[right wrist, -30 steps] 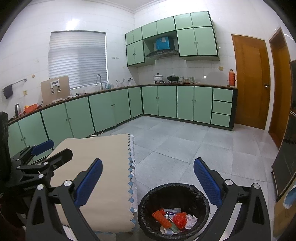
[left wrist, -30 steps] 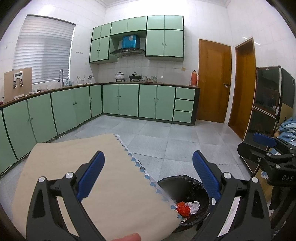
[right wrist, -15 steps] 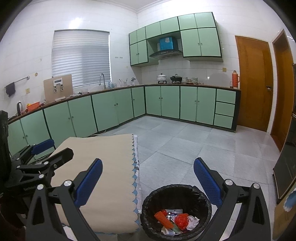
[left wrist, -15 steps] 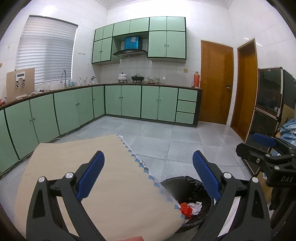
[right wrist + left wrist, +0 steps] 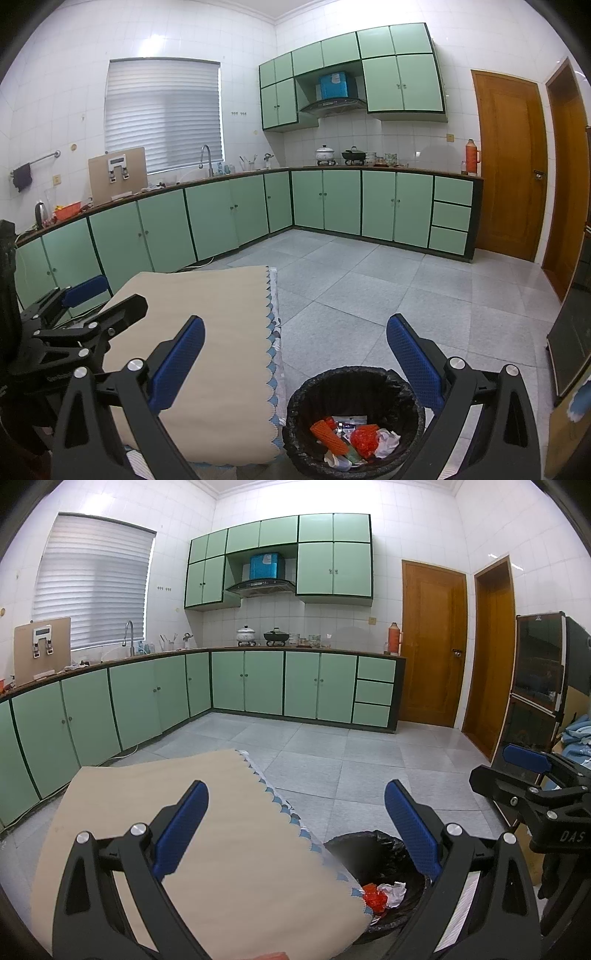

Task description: Collect trash

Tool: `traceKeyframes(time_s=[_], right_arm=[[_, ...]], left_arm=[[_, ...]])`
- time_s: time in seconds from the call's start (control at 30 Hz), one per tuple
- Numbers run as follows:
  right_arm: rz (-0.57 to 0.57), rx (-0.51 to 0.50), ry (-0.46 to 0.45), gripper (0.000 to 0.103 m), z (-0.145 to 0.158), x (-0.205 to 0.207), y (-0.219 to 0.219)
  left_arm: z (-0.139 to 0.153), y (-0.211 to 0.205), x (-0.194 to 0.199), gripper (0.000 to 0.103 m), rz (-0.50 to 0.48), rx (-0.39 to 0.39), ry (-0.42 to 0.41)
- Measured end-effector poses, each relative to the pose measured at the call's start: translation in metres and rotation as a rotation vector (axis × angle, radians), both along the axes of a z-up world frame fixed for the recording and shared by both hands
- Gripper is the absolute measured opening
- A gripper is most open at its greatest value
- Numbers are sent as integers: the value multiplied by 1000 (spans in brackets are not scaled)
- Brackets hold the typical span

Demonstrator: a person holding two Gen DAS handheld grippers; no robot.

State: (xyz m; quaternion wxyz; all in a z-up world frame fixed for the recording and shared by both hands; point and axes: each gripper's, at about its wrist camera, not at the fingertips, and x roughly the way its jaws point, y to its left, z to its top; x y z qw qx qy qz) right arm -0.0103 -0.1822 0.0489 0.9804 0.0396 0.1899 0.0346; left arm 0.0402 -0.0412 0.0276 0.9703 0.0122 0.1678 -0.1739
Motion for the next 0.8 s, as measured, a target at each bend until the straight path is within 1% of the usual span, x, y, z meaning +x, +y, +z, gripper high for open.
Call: traceKeyframes(time_s=[0.8], right_arm=[[1,2,2,97,0,1,2]], left_arm=[[1,7,0,93,7,2,6]])
